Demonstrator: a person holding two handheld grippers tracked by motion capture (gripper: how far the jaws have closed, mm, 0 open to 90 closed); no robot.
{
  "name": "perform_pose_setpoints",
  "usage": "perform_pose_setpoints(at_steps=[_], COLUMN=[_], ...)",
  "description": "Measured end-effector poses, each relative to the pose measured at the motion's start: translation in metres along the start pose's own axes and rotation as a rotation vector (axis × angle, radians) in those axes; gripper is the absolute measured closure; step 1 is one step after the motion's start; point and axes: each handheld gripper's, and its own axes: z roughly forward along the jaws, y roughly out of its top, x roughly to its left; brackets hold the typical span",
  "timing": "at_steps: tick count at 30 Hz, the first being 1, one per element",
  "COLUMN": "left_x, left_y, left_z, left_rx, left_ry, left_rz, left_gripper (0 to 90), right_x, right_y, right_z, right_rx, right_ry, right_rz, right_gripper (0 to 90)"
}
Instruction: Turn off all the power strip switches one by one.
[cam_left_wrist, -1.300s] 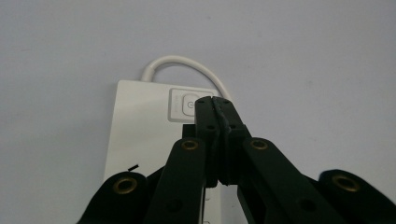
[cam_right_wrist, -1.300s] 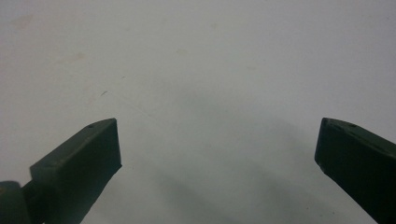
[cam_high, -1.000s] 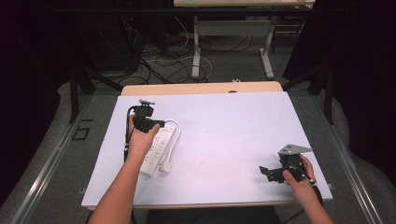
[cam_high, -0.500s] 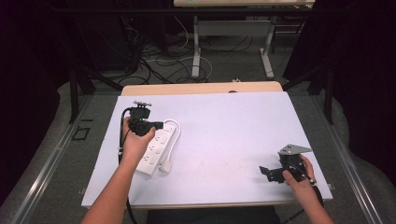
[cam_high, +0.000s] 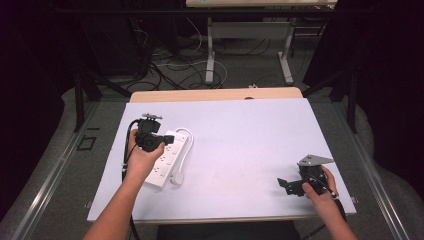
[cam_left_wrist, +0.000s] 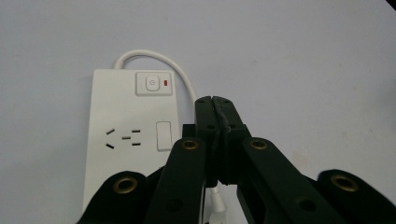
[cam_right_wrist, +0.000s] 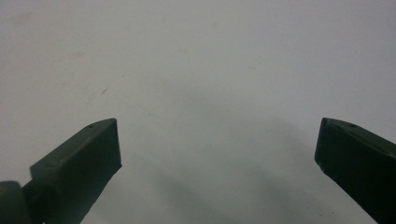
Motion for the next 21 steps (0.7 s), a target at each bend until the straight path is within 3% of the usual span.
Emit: perform_pose_setpoints(at_steps=[20, 21], left_x=[0.010, 0.012], left_y=[-0.009, -0.008], left_z=[0.023, 0.022], left_rx=[0.046, 0.069], left_ry=[0.029, 0.026], left_rz=[-0.032, -0.022], left_gripper=[90.0, 90.0], right_x=[0.000, -0.001], right_y=[0.000, 0.000], right_z=[0.000, 0.000], right_rx=[-0.002, -0.002], right_ry=[0.003, 0.003], right_rz=[-0.001, -0.002], right_gripper=[0.0, 0.0])
